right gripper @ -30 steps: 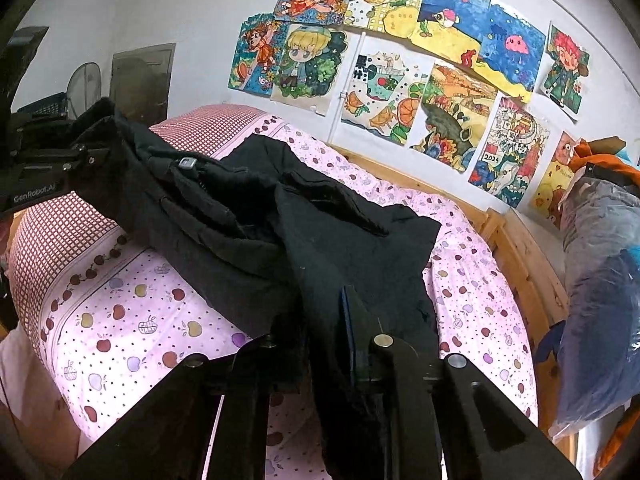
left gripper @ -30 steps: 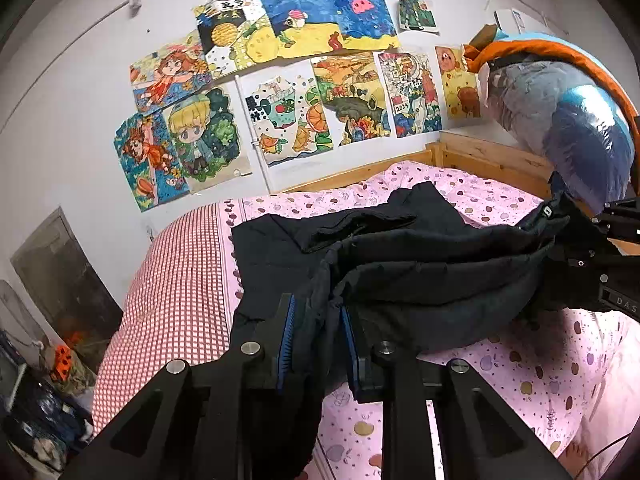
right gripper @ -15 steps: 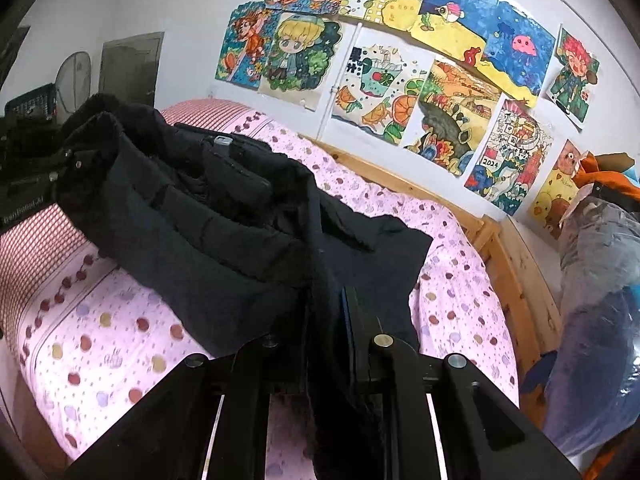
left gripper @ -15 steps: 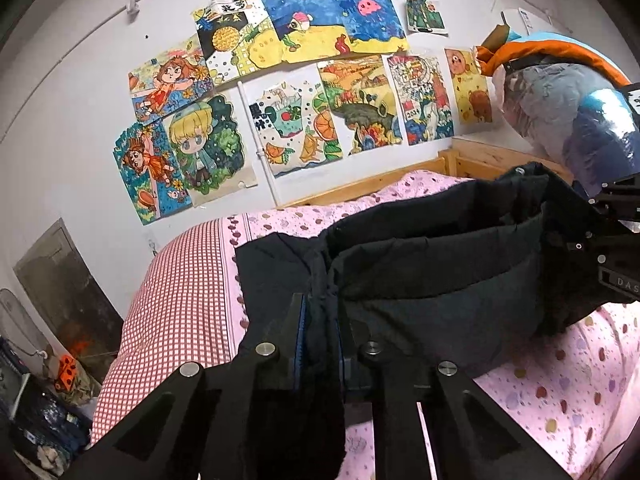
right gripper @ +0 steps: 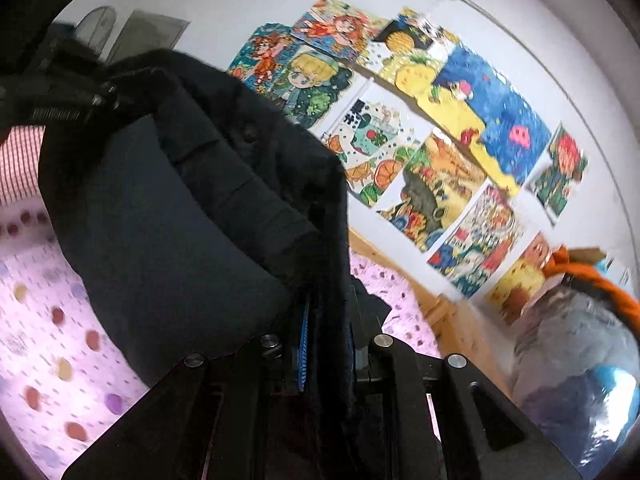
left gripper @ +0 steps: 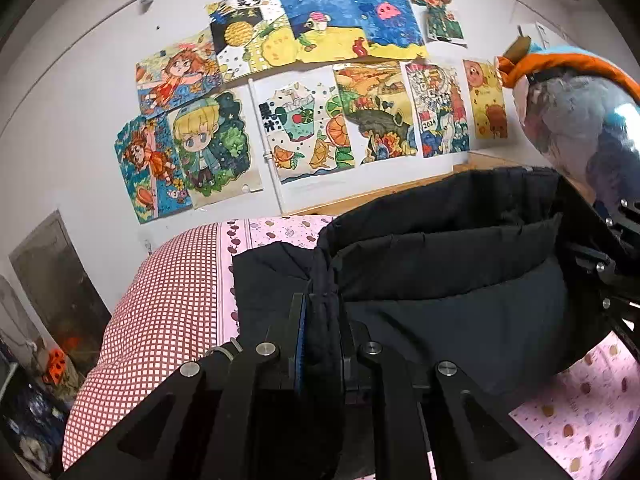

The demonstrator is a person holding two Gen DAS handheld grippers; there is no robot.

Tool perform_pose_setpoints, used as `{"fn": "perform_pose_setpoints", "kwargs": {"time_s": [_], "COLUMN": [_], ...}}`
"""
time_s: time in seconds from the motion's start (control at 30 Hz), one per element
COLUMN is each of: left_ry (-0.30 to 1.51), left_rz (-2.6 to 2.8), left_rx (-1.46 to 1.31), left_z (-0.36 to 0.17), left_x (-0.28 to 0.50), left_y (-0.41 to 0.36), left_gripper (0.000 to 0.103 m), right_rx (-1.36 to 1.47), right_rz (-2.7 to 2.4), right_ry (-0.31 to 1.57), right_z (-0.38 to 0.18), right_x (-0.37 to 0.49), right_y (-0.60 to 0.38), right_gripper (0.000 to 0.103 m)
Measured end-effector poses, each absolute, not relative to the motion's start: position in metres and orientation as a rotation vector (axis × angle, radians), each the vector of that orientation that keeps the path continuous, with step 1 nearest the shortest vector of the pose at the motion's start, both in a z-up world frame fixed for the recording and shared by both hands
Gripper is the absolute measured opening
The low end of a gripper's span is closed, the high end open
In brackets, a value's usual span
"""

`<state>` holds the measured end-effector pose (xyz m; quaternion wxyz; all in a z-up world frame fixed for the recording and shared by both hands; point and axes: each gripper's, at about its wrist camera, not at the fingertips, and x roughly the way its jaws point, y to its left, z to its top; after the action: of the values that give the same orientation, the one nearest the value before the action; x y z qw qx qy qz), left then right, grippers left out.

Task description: Fold large clothes

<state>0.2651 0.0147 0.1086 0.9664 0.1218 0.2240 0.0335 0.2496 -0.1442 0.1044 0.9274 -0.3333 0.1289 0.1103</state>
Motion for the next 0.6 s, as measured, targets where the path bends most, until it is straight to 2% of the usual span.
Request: {"fn": "perform_pose_setpoints", "kwargs": {"time_s": [0.23, 0.6], "left_ry": [0.436, 0.412], "left_rz": [0.067, 0.148], "left_rx": [0.275, 0.245], "left_z": [0.103, 0.104], "left_x": [0.275, 0.35], "left_y": [0.013, 0.018], "left_gripper": [0.011, 0.011], "right_rx": [-0.746, -0.717], "right_rz": [0.207, 0.154], "right_ry": [0.181, 0.154], "right_z": [0.079, 0.07], "right_x": [0.265, 0.336], "right_y": [-0.136, -0.12], "right_gripper": [0.013, 0.013]}}
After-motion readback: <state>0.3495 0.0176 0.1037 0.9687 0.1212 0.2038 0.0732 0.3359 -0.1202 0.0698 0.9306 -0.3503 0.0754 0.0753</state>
